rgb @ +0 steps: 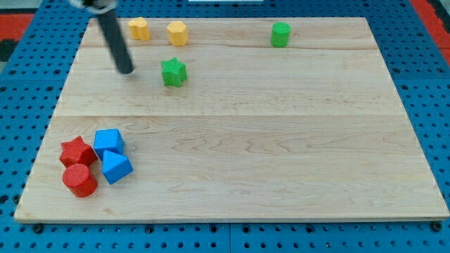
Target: Move the green circle to the center
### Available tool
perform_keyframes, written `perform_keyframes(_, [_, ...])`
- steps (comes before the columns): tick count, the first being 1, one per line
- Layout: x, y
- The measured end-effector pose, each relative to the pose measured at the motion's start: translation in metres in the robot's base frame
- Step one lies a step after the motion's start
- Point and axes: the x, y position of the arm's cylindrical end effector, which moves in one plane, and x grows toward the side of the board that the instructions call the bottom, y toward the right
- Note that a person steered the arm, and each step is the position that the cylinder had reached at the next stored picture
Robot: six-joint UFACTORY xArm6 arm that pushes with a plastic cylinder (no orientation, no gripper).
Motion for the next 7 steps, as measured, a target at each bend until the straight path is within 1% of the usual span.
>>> perform_keyframes(1, [0.006,0.088])
perform_keyframes(2, [0.085,0.024])
perform_keyframes(3, [0.124,-0.017])
perform_keyframes(4, [0.121,0.045])
perform_keyframes(5, [0.093,0.159])
perform_keyframes(6, [0.032,0.282])
perform_keyframes(7, [-0.052,0.354])
